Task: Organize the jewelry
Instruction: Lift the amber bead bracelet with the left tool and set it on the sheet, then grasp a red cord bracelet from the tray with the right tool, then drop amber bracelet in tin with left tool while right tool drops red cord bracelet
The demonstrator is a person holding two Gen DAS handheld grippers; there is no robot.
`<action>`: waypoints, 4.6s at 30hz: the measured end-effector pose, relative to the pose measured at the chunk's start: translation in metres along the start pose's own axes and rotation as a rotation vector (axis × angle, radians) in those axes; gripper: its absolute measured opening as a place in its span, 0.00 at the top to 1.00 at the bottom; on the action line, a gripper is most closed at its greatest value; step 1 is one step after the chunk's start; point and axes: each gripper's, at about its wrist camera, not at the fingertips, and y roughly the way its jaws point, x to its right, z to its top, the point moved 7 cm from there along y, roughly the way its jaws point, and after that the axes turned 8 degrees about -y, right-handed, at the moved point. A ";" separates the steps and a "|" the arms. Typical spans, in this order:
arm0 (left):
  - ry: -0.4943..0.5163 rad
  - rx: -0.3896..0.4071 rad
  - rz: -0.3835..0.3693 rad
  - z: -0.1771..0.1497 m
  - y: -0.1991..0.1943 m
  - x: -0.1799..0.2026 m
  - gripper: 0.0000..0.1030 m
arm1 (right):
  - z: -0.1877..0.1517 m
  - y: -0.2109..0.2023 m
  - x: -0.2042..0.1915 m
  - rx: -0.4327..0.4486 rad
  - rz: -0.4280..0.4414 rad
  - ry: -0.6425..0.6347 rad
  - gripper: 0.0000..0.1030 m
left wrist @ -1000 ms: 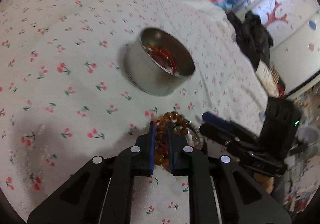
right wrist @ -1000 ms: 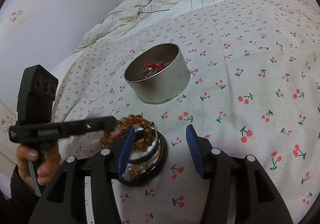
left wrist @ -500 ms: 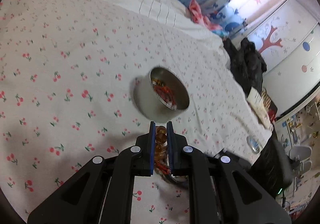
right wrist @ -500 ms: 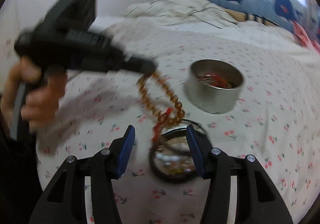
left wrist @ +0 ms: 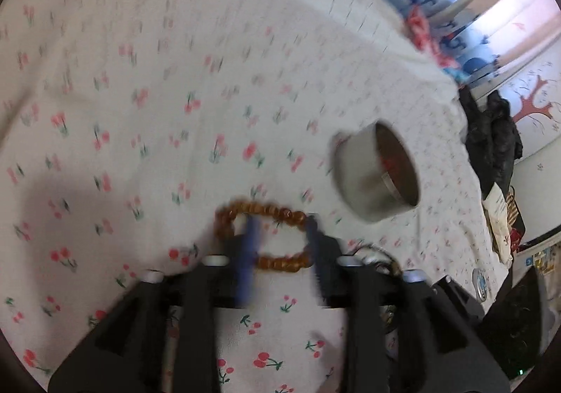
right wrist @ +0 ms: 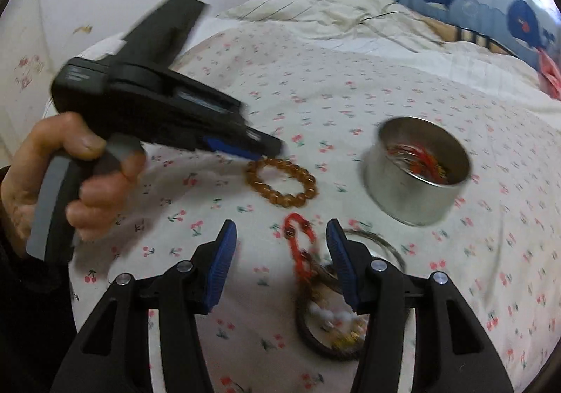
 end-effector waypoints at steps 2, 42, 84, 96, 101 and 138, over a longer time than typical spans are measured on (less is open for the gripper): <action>-0.007 0.004 0.004 0.002 0.003 -0.003 0.52 | 0.005 0.012 -0.002 -0.032 0.014 -0.029 0.49; 0.295 0.115 0.310 -0.017 0.030 0.015 0.29 | -0.059 -0.063 0.137 0.120 0.004 0.642 0.91; 0.563 0.325 0.249 -0.031 -0.047 0.098 0.90 | -0.008 -0.107 0.119 0.328 -0.167 0.406 0.95; 0.625 0.386 0.236 -0.033 -0.064 0.135 0.90 | 0.002 -0.118 0.122 0.365 -0.136 0.421 0.95; 0.629 0.408 0.194 -0.023 -0.076 0.153 0.90 | 0.020 -0.119 0.131 0.385 -0.118 0.417 0.95; 0.526 0.338 0.329 0.036 0.001 0.132 0.15 | 0.027 0.018 0.150 0.046 -0.218 0.301 0.61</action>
